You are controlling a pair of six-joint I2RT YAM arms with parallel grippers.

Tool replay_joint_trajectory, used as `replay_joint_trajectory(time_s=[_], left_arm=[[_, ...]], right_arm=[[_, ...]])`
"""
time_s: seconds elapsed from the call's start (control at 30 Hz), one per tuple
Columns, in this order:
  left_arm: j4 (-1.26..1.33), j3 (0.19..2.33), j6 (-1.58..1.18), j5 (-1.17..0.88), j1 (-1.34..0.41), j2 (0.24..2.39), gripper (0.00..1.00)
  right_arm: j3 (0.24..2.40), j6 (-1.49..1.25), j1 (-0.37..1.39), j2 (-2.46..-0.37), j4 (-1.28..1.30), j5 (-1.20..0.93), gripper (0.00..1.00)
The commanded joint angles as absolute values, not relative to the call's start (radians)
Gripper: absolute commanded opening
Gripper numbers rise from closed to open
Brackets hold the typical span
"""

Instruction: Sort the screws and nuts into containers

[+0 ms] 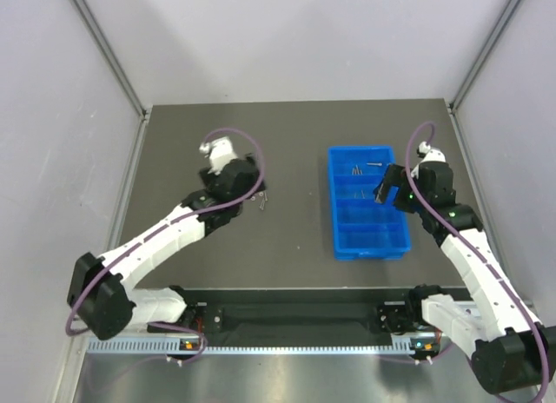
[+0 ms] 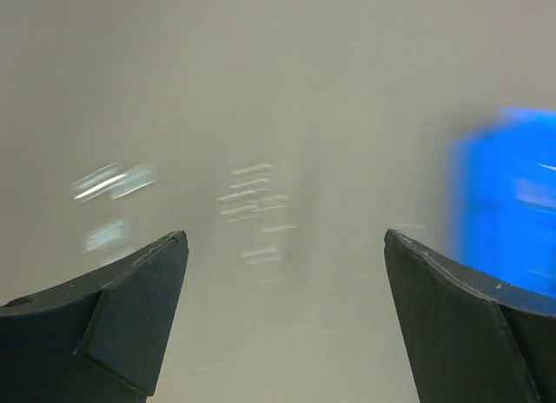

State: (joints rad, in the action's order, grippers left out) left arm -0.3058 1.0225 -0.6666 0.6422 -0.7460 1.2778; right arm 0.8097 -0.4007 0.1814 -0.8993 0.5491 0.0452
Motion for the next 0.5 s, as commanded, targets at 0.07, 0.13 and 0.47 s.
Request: replay_joint_trajectory(time_s=[0.07,0.13,0.47], left_arm=[[-0.414,0.825,-0.872,0.655,-0.533,1.184,0.99],[-0.403,0.790,-0.894,0.669,-0.483,1.195,0.98],[-0.419,0.969,-0.939,0.767,-0.396,1.566,0.88]], right_arm=[[0.801,-0.388,0.199,-0.923,0.454,-0.043,1.00],[0.799,-0.388,0.201,-0.933,0.459,-0.043,1.00],[0.802,-0.383,0.199,-0.956,0.476,-0.017,1.00]])
